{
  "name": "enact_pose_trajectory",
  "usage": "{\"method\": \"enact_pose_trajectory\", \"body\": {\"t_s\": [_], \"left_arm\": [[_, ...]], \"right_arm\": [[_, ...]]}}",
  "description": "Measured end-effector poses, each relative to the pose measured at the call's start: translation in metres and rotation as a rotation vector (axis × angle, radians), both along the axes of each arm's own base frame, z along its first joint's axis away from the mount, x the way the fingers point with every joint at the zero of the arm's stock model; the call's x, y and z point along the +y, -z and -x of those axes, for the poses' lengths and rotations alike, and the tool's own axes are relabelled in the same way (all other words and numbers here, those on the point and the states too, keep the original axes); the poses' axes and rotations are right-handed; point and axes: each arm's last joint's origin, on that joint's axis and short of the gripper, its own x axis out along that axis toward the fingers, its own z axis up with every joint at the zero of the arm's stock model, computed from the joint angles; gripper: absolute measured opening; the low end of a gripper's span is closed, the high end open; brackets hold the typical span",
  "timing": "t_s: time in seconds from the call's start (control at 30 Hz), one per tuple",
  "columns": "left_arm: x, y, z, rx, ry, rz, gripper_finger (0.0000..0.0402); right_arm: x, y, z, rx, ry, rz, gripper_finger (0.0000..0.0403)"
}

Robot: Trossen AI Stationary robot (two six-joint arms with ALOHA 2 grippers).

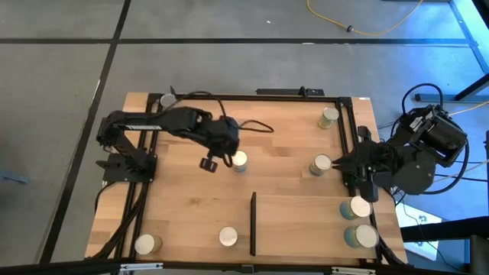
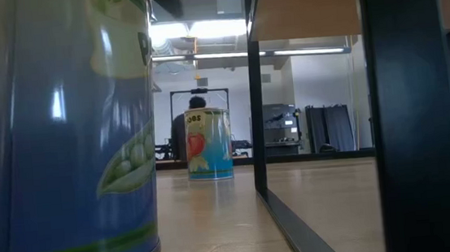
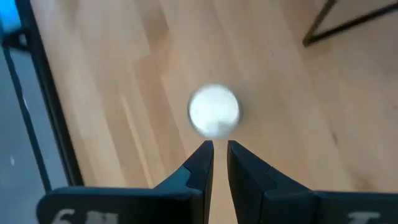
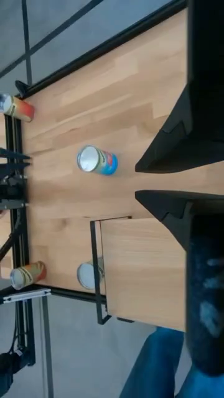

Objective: Pick and place cans onto a shelf
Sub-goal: Put the canned tomatoes on the shelf

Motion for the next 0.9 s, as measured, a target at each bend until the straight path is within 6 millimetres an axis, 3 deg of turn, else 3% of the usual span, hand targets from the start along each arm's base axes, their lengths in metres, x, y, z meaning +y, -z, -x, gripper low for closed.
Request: {"method": "enact_pose_trajectory", "body": {"t_s": [0.2,0.47,0.73,0.9], "left_arm": [[-0.002,0.043,-0.016,-0.041,0.103,0.024,0.0039],[-0.005,0.088,-0.017,-0.016,0.129,0.082,0.0039],[-0.007,0.112,-0.018,-0.058,0.110,0.094,0.0039],[-0.006,0.115,-0.018,-0.065,0.080,0.100,0.0039]], "right_arm": [[-0.001,-0.001,-0.001,-0.029,0.029,0.026,0.0057],[0.003,0.008,-0.004,0.002,0.006,0.077,0.0057],[-0.001,0.026,-0.018,0.064,0.048,0.186,0.0057],[-0.008,0.037,-0.029,0.110,0.091,0.247,0.0057]]}}
